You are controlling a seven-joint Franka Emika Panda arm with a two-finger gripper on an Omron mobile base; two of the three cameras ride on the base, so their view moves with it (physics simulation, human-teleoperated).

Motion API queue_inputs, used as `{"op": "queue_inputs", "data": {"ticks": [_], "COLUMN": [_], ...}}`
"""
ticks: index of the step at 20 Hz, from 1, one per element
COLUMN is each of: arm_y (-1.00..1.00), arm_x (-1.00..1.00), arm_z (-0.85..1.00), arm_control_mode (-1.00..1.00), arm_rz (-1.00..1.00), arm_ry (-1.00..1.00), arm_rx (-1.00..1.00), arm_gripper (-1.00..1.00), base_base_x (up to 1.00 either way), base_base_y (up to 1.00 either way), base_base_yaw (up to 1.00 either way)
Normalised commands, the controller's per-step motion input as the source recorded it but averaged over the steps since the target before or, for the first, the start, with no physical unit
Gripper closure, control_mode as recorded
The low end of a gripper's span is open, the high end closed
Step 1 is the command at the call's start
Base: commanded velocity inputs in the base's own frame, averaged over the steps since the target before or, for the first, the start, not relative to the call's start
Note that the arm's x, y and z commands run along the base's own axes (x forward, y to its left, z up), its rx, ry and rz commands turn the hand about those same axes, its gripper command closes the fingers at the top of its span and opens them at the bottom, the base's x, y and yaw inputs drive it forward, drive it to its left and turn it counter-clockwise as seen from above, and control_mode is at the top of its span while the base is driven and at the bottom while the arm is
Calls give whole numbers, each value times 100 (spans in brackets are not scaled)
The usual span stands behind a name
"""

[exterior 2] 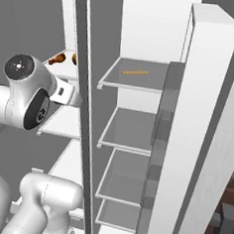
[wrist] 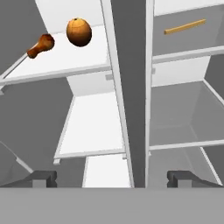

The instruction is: Pick up the frozen chicken drumstick from the freezer, place it on any shelf in the fridge, and close the fridge and freezer doors when done.

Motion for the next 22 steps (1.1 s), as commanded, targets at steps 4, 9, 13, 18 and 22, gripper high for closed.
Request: {"op": "queue_inputs", "data": {"ticks": [4, 9, 13, 18, 22], "arm_y": [36, 33, 1, 6, 31], "arm_x": [6, 1, 0, 0, 14], "arm_z": [79, 50, -1, -6, 0], "arm_control_mode": [-100, -100, -100, -100, -100], "arm_rz": [-6, -4, -3, -2, 0], "arm_ry": [-1, 0, 0, -3, -8], "arm_rx": [1, 11, 29, 27, 4], "arm_gripper": [-100, -100, -100, -100, -100], "base_base_x": [0, 0, 0, 0, 0], "base_base_y": [0, 0, 0, 0, 0], "base_base_yaw": [0, 0, 0, 0, 0]}}
